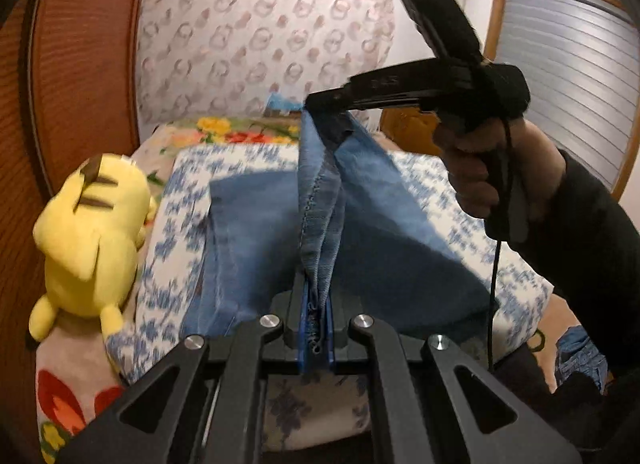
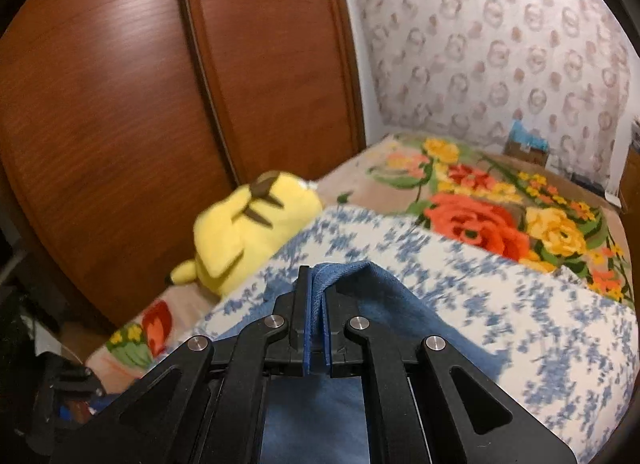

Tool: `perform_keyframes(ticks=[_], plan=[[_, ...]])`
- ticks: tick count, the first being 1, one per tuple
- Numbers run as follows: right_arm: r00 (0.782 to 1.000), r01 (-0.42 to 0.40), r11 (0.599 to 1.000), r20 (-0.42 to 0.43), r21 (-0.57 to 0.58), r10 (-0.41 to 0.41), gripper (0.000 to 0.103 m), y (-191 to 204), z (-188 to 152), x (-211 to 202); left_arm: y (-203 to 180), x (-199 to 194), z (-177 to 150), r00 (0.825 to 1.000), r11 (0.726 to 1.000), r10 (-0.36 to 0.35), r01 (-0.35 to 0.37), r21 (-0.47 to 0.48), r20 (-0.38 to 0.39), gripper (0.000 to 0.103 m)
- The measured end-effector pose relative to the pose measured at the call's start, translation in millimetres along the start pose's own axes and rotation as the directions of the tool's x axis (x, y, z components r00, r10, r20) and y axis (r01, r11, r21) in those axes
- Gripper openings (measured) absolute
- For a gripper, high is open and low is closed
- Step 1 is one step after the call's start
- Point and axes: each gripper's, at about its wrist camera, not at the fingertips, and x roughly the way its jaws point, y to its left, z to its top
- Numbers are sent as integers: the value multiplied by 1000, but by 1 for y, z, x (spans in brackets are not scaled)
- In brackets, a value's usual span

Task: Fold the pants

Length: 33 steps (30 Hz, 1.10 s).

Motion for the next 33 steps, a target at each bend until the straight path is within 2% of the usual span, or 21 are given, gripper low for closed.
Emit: perform_keyframes(ticks=[4,11,12,13,18,23,25,28,33], plan=[[997,17,1000,-73,-17,-18,1,14,-15,43,10,14,-18,998,999,36,-37,-15,-54,4],[988,17,1000,-152,-2,-17,2,23,-34,93,25,24,-27,995,997,38,-44,-61,-95,7],[986,13,1000,-164,3,-13,5,23,-35,96,25,25,-28,994,997,37,-43,-64,-99,7],[985,-3,1000,-174,9,4,13,22,-36,97,25,25,-28,994,997,38,-45,-64,-102,9],[993,-29,1000,-116,9,30,37,20,-25,76,28,22,-24,995,996,58,-64,-68,-84,19],[999,-47,999,-15,-4,47,47,8,-9,37,31,25,-23,993,994,83,-89,-69,-83,22],[999,-40,999,3,-1,40,55,3,-5,26,36,29,-25,991,991,96,-104,-82,-95,22],[1000,7,1000,5,-4,-7,56,-4,-5,17,45,30,-28,989,987,118,-127,-99,-94,22],[997,79,996,-10,-29,-79,56,-21,-25,8,55,31,-31,987,984,126,-137,-113,-102,23]])
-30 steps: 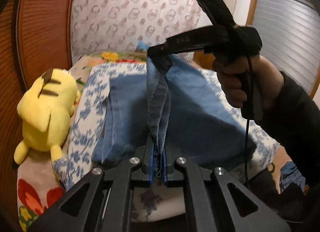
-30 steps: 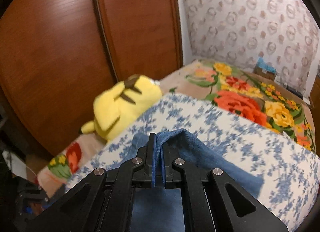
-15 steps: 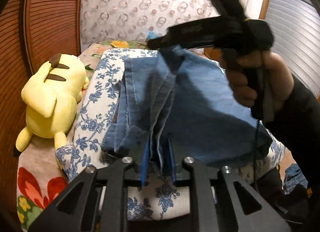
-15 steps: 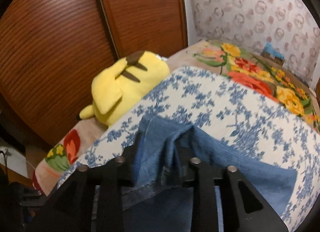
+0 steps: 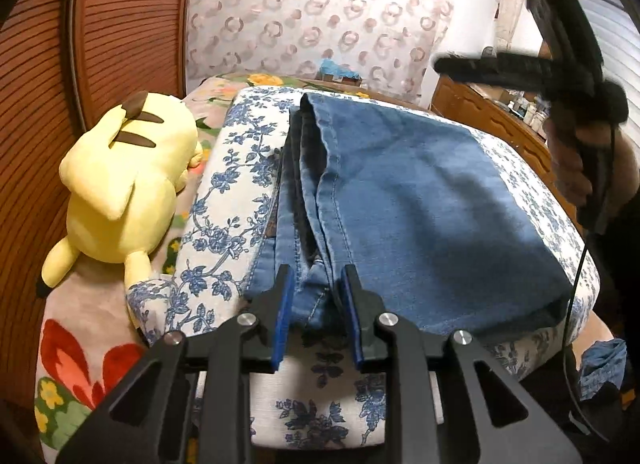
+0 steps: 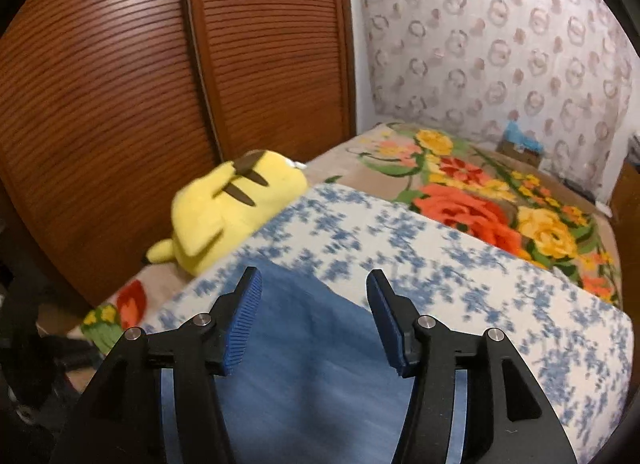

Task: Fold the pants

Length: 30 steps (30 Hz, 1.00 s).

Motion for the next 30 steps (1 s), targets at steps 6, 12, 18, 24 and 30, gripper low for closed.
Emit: perform_keyframes(ticks=[6,12,18,24,30], plan=[[998,48,998,-32,44,-47,56,-32,-38,-14,-8,-8,3,999,999,14,-15,30,33,23],[997,76,993,-36,93,-73,56,-50,-76,-42,-28,-22,13,997,997,7,-14,78,80,49],[993,106,988,-57,115,-100,56,-58,-108,-56,-49,-28,19,995,993,-22,10,119,99,57],[990,112,981,-102,161,-96,56,-71,-137,-48,-69,-19,22,996,989,-38,25,148,86,57],[989,90,973,-137,211,-62,56,-81,-152,-33,-82,-13,24,996,985,-48,35,172,73,57]])
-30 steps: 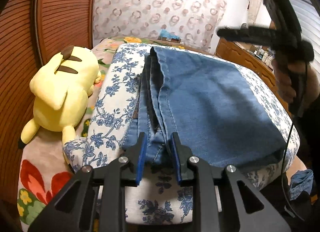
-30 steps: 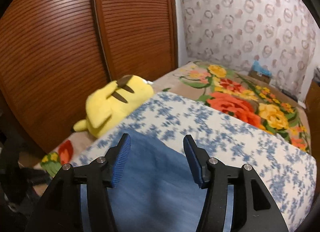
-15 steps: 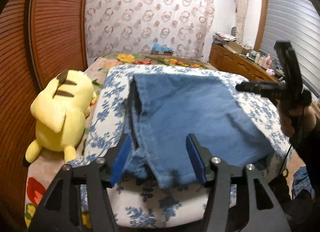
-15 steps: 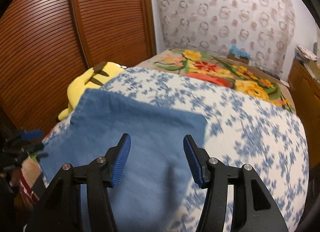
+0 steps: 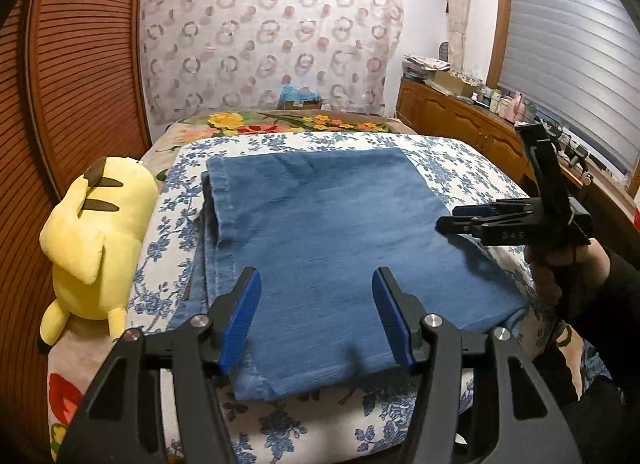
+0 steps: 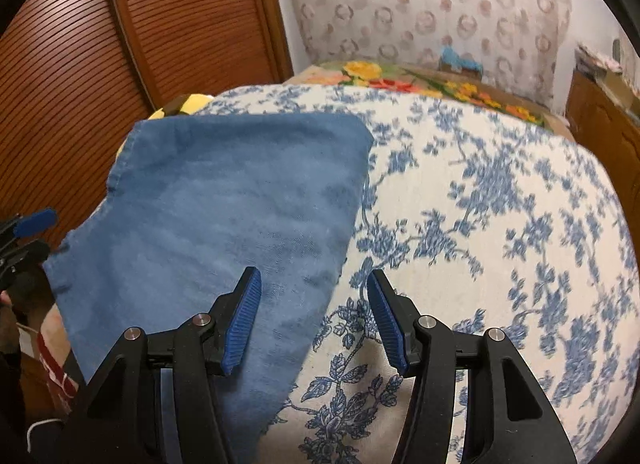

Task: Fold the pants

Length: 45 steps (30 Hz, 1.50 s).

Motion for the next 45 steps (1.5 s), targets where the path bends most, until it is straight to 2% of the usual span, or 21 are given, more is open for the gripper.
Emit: perform_keyframes(ticks=[11,12,14,15,16,20,27,32,38,42,45], plan=[[996,-85,996,-6,37,86,56,-1,1,14,-4,6,-1,1000,1000,-6,6,-3,-11,57],[996,-87,996,-10,33,88,52,1,2,15,-5,6,-2,1000,1000,-6,6,-5,-14,57],[995,-101,994,-16,29,102,35,4,4,17,-4,7,-4,1000,1000,-7,6,-9,-15,57],[994,-108,994,-14,18,109,20,6,5,16,-3,8,-5,1000,1000,-7,7,-12,-16,57],[994,-108,994,-9,4,108,12,8,6,13,-2,8,-6,1000,1000,-6,6,-16,-16,57],[991,-111,993,72,-49,114,8,22,20,-12,2,8,-8,1000,1000,0,0,-26,-17,57],[972,-52,995,223,-91,71,3,34,66,-74,-3,10,0,1000,1000,0,-1,-31,-13,57],[975,59,994,217,-87,-39,2,1,74,-94,-18,16,14,999,999,-37,37,-18,-5,57],[971,189,982,147,2,-187,2,-86,45,-103,-57,36,36,994,994,-105,106,25,-7,57],[968,215,975,120,60,-220,2,-127,30,-108,-92,52,49,988,986,-152,153,66,-19,57],[972,211,975,89,62,-216,2,-139,17,-102,-117,65,57,983,979,-180,181,91,-28,57]])
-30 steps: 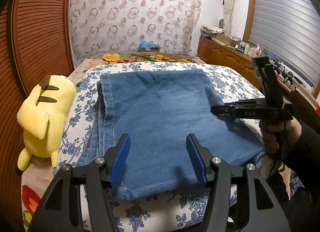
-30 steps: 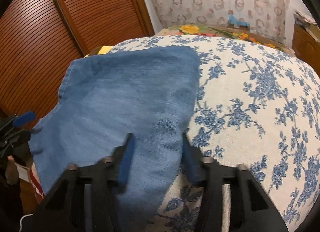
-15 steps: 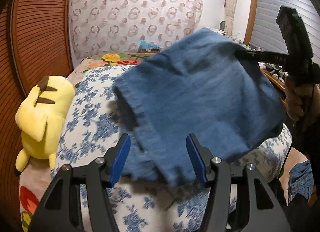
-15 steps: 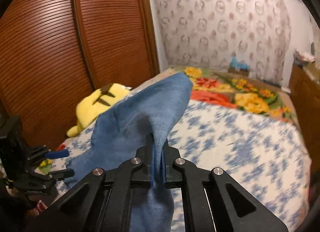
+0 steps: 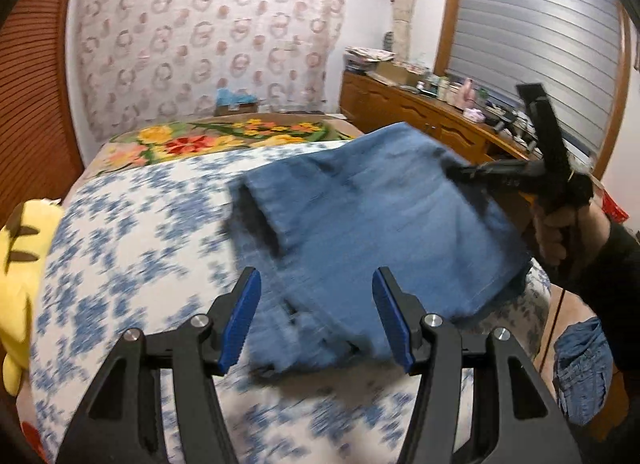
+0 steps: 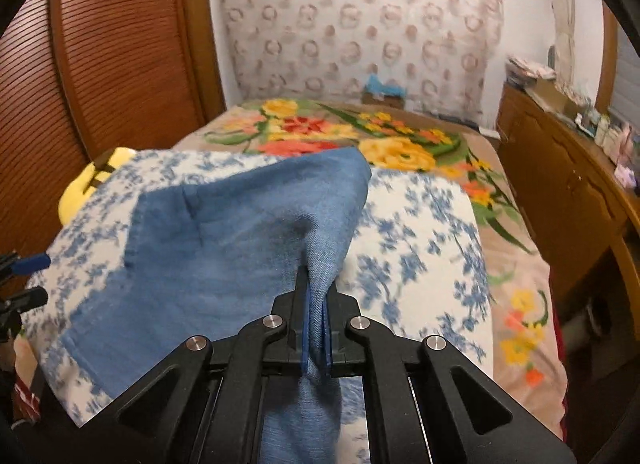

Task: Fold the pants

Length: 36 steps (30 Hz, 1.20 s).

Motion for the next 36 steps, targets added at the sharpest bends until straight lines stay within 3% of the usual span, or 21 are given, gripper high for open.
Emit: perform_keyframes(ticks=[4,8,11,14,21,36], plan=[[1000,3,1000,-23,9,-3,4,-6,-15,12,-21,20,9,1000,1000,-23,23,21,-18,57],[999,0,999,-37,47,2,16,-17,-28,16,-39,36,7,999,999,-28,30,40,-44,57],[999,-15,998,-45,66,18,41,-23,-44,12,-47,44,1,998,999,-27,30,42,-62,57],[998,-36,996,-44,79,40,51,-25,-58,4,-56,53,-5,996,998,-33,37,47,-85,57],[996,-62,992,-50,109,68,54,-23,-87,-10,-66,62,-22,995,996,1,8,87,-98,57],[993,-98,982,-48,160,107,55,-20,-103,-8,-61,62,-26,996,996,0,8,86,-93,57]])
